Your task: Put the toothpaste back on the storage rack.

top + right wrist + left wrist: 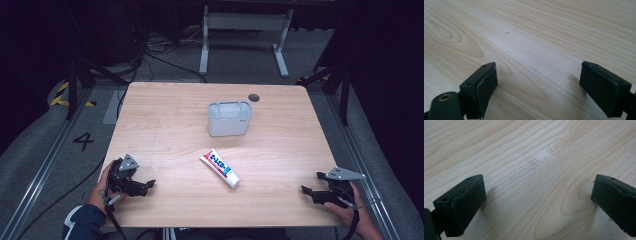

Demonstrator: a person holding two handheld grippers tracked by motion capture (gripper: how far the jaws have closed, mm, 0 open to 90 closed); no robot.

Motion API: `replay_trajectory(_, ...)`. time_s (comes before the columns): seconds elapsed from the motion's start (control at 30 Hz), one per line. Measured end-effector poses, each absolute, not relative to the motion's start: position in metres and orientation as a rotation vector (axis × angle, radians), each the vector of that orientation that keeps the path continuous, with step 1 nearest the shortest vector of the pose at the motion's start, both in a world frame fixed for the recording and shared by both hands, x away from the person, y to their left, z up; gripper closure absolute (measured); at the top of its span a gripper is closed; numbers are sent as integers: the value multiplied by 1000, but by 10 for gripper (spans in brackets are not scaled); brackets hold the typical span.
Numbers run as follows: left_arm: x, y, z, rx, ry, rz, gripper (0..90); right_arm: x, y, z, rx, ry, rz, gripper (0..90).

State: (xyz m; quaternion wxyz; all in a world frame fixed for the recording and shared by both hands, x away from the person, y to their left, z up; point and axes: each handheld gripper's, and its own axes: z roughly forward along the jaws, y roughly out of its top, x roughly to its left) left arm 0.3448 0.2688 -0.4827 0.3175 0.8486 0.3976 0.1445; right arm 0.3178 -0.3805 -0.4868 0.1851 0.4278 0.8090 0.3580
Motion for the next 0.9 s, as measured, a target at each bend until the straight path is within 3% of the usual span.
replay_trajectory(0.2,344,269,-483,2225,1044,402,1,318,-380,-487,1206,2279,1000,133)
replay_trajectory(0.5,342,269,-483,2229,1051,406,3,322,-375,-479,1170,2360,941,186)
replay_trajectory(0.57,342,269,-483,2228,1052,403,1,323,-369,-476,1124,2393,925,223)
replay_trajectory(0.9,342,269,-483,2228,1052,403,1,339,-336,-457,1013,2466,956,237)
